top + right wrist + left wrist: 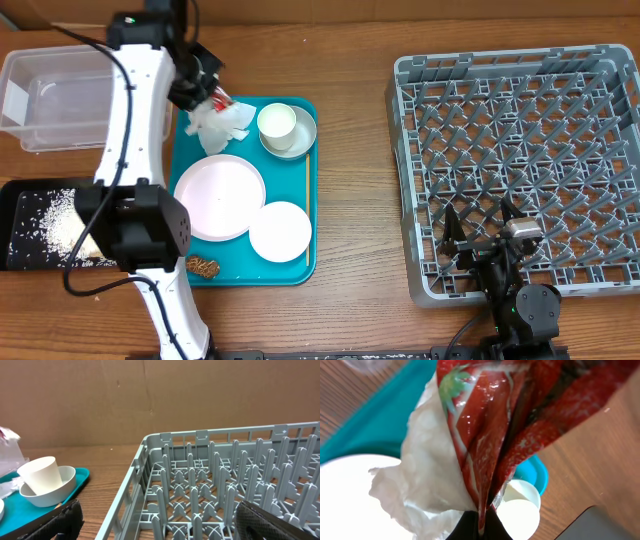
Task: Sort waste into correct bins and load items into the dishwasher
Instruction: 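Carry the tissue and wrapper to the clear bin and release them, then return the left gripper to the tray and grasp the remaining white tissue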
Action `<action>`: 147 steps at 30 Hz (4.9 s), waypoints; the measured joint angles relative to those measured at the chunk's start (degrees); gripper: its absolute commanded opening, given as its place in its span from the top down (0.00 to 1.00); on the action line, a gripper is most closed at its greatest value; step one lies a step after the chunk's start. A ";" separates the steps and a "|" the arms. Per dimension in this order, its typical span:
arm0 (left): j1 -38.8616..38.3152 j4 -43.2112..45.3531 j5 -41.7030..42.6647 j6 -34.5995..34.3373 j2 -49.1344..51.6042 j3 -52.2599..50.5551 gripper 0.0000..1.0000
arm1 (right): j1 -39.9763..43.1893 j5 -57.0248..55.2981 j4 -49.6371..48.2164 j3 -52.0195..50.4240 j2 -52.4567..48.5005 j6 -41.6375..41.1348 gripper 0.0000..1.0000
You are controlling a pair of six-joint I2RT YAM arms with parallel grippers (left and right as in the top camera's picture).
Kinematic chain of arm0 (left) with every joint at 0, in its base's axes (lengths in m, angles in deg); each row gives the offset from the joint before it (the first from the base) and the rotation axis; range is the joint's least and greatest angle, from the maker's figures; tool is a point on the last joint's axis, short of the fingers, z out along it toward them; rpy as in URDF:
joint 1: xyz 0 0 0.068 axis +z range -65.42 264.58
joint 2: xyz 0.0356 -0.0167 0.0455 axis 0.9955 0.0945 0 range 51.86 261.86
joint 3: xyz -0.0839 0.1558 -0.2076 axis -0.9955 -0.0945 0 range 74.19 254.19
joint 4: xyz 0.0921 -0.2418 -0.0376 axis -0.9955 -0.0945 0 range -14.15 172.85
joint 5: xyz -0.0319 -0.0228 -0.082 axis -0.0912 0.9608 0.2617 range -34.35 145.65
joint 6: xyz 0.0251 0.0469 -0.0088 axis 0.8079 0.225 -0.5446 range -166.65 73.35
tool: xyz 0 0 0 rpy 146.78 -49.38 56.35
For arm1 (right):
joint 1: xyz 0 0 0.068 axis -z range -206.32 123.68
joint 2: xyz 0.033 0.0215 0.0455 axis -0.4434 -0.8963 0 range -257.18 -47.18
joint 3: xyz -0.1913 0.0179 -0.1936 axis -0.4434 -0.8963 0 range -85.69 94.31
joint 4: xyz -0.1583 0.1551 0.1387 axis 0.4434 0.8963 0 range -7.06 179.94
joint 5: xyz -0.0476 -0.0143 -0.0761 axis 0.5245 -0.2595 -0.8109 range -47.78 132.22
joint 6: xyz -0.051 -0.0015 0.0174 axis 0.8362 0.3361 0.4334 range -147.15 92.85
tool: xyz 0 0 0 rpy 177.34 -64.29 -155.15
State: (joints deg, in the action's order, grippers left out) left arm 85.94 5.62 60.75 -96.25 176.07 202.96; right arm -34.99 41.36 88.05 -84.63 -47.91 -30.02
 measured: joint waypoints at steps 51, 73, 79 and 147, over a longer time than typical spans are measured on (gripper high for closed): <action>17.86 18.58 -12.74 7.06 13.64 8.63 0.00 | 0.00 -0.02 0.02 0.00 0.00 -0.04 0.00; 6.03 -3.43 6.36 12.11 -1.29 9.60 0.00 | 0.00 0.00 0.02 0.00 0.00 0.00 0.00; 0.11 -5.55 -0.35 8.55 2.86 9.49 0.00 | 0.00 -0.02 0.02 0.00 0.00 0.00 0.00; -0.57 -5.25 -1.11 2.36 23.37 29.75 0.96 | 0.00 0.00 0.04 -0.02 0.00 -0.04 0.00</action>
State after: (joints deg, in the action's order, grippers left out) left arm 85.38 0.37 59.64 -93.89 199.43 232.70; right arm -34.99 41.36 88.09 -84.65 -47.91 -30.07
